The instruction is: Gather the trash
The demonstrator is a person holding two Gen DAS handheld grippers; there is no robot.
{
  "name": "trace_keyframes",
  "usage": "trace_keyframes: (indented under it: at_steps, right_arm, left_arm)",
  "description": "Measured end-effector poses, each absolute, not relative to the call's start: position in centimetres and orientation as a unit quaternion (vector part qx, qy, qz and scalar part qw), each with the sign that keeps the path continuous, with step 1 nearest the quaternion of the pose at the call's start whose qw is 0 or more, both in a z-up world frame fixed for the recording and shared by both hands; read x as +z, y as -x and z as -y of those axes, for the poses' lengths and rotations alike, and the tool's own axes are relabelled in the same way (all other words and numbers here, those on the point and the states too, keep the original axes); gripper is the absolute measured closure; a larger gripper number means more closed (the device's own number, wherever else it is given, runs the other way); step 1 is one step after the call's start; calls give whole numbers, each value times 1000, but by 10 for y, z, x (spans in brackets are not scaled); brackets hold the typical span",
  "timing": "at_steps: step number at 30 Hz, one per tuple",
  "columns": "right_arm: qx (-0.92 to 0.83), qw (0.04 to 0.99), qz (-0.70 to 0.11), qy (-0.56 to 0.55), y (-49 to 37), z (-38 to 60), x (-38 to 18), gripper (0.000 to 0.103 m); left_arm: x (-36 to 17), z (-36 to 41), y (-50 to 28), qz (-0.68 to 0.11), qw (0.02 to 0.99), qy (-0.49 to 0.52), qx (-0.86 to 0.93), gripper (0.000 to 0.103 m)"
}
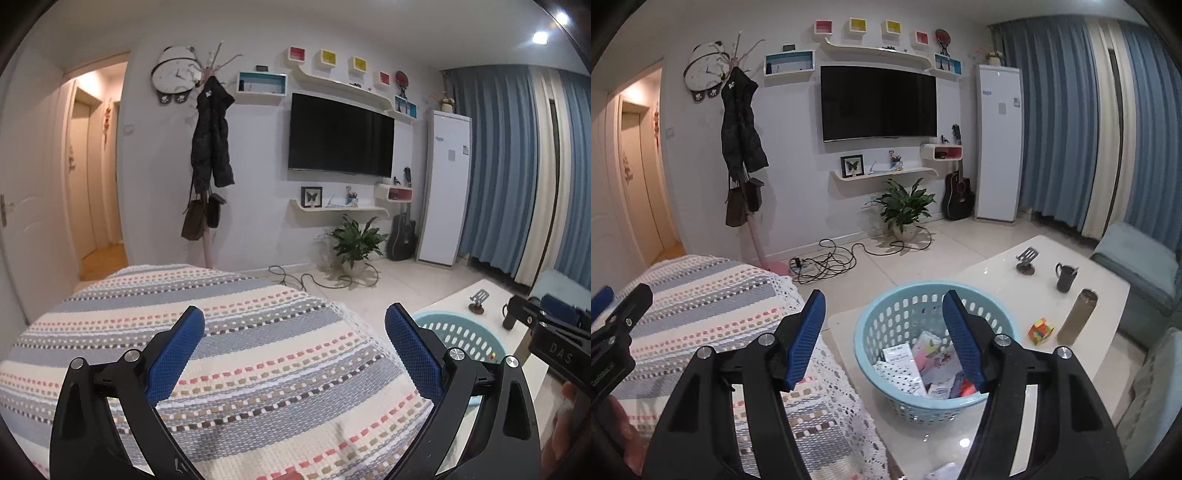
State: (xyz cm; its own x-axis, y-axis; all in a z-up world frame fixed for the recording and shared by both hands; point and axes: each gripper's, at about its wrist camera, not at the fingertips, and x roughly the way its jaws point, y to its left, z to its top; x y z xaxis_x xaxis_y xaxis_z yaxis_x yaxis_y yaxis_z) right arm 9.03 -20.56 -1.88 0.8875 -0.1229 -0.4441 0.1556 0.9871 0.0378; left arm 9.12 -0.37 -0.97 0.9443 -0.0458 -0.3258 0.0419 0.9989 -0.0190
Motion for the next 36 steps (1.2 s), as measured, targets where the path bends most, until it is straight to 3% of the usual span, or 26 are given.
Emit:
trace_keyframes:
  at_steps: [15,36]
  right_arm:
    - [-75,971,-224,-22,-85,194,-22,31]
    - [-82,964,-248,-41,-89,202,-36,27]
  left_arm:
    - [-13,-12,-93,-177,983,29,-25,8]
    - [-19,-9,-97,-189,982,15,-24,8]
